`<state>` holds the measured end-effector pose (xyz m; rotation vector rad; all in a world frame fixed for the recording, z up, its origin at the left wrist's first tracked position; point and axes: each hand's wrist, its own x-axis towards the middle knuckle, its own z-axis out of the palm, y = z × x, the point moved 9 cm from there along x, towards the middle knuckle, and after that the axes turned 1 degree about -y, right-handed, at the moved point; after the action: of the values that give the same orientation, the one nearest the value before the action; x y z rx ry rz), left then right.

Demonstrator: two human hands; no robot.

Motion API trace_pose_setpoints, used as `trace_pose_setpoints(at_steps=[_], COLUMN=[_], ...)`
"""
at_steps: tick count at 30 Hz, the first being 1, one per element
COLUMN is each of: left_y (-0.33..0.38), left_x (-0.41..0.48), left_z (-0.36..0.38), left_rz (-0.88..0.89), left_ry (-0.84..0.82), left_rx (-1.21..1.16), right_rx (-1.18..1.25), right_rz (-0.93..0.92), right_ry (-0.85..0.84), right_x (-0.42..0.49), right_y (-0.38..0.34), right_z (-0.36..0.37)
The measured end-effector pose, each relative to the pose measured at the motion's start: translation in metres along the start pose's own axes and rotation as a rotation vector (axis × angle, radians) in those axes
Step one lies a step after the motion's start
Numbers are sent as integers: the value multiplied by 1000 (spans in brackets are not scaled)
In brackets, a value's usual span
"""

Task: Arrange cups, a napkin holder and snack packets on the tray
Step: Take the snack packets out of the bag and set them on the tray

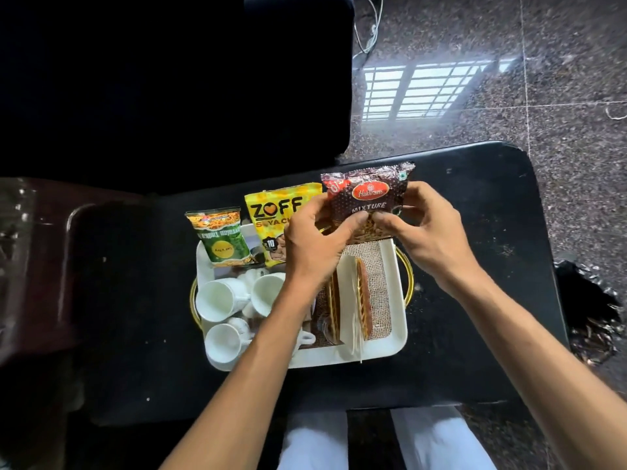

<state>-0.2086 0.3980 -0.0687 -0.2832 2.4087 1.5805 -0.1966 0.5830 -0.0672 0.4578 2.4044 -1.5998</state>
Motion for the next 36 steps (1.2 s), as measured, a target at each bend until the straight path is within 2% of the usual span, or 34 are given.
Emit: trace_pose_setpoints(at_steps=[7, 15, 30, 36], left_y=[-36, -53, -57, -54], left_x=[-5, -4, -16, -26], left_z=[-6, 3, 2, -9], left_rz=[-234, -375, -371, -321], left_ry=[133, 64, 101, 183], left_rx=[-77, -92, -98, -82], right_rx=[-105, -149, -196, -171], right_rz=[50, 89, 72, 63], right_ry=[68, 75, 50, 52], right_x=[15, 16, 15, 6], right_y=[26, 46, 52, 51], right_z=[21, 34, 36, 24])
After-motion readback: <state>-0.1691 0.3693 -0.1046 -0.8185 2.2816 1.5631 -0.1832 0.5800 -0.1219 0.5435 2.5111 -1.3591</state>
